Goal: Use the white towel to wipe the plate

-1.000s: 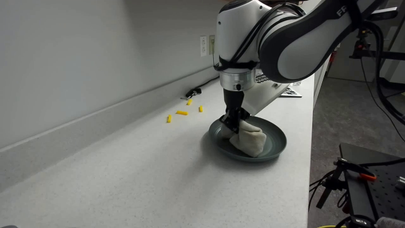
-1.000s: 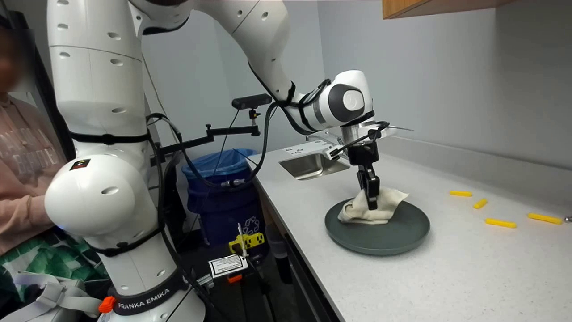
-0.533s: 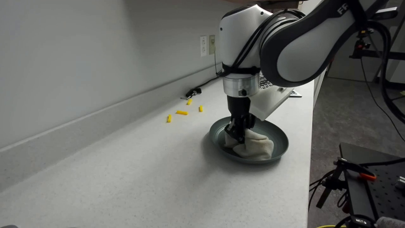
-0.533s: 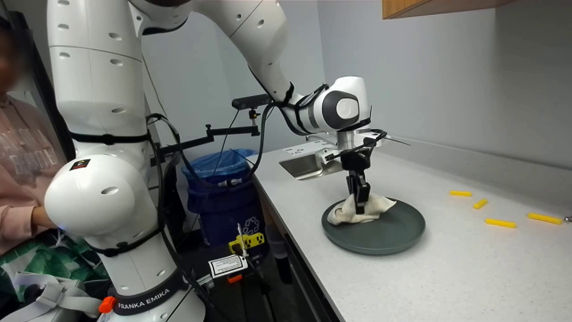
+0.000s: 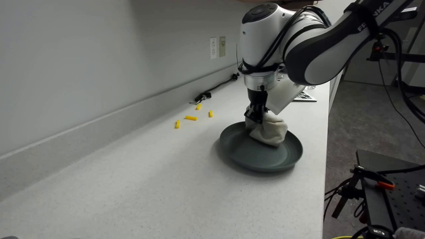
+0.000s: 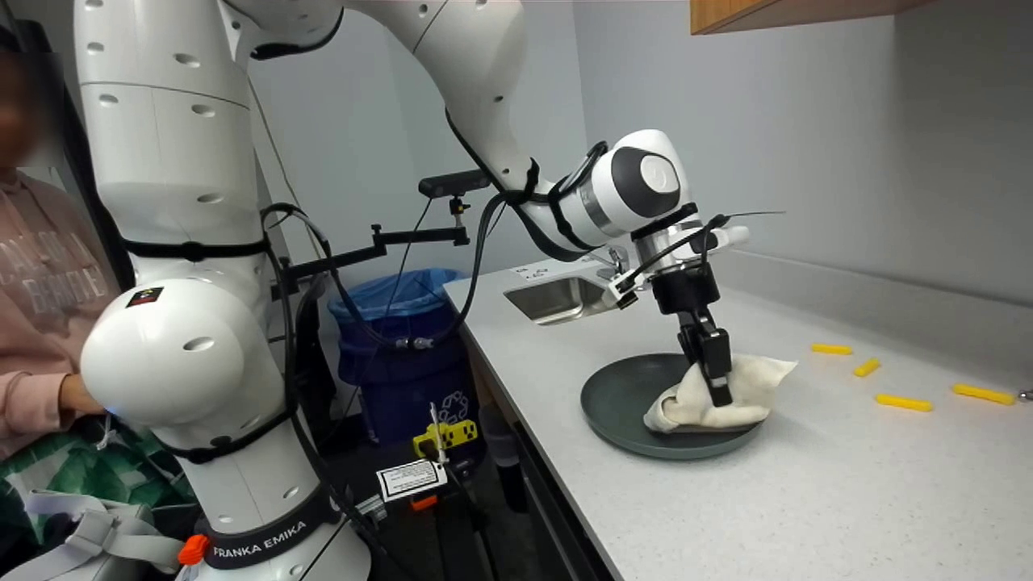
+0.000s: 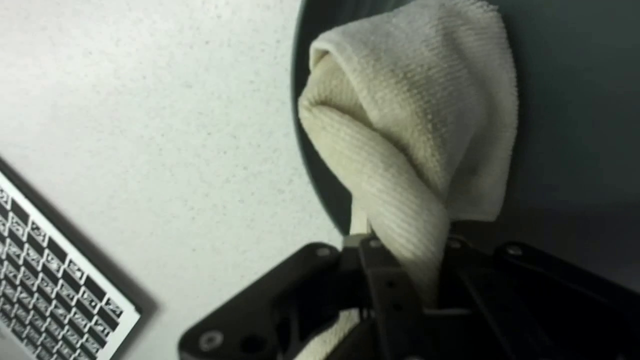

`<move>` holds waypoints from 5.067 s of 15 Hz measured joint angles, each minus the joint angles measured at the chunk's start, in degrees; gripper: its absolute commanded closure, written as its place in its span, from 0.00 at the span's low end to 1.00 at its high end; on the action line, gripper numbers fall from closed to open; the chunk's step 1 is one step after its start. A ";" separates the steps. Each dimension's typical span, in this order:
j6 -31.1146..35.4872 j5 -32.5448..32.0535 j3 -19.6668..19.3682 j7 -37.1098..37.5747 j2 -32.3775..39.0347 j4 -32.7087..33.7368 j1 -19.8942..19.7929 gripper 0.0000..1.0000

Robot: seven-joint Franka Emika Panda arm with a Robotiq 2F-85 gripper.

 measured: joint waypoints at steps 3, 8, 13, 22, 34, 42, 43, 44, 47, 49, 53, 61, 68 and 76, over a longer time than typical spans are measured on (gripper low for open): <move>-0.75 -4.94 -0.33 4.85 -0.20 0.29 -0.09 0.97; -1.39 -3.80 2.47 5.53 -0.07 0.33 -0.11 0.97; 1.80 10.72 7.33 -3.65 0.00 0.39 -0.14 0.97; 3.92 28.00 7.43 -18.39 -1.53 0.44 -0.81 0.97; 0.23 -2.40 -0.61 3.85 -1.42 -1.08 -0.81 0.97; -1.75 6.92 3.67 -0.95 -1.04 -2.94 -0.93 0.97; -1.75 9.92 4.62 -3.26 -0.91 -3.09 -0.93 0.97; -1.75 12.87 5.51 -5.62 -0.79 -3.12 -0.93 0.97; -1.74 20.89 7.75 -12.55 -0.59 -2.66 -0.91 0.97; -1.72 25.46 8.95 -16.44 -0.57 -1.72 -0.90 0.97; -1.59 32.23 10.57 -22.25 -0.57 1.22 -0.85 0.97; 3.47 35.39 12.32 -27.45 -2.13 4.53 -0.49 0.97; 6.92 38.75 16.44 -32.34 -3.81 4.46 1.41 0.97; 6.92 39.48 17.78 -36.77 -3.88 3.68 2.05 0.27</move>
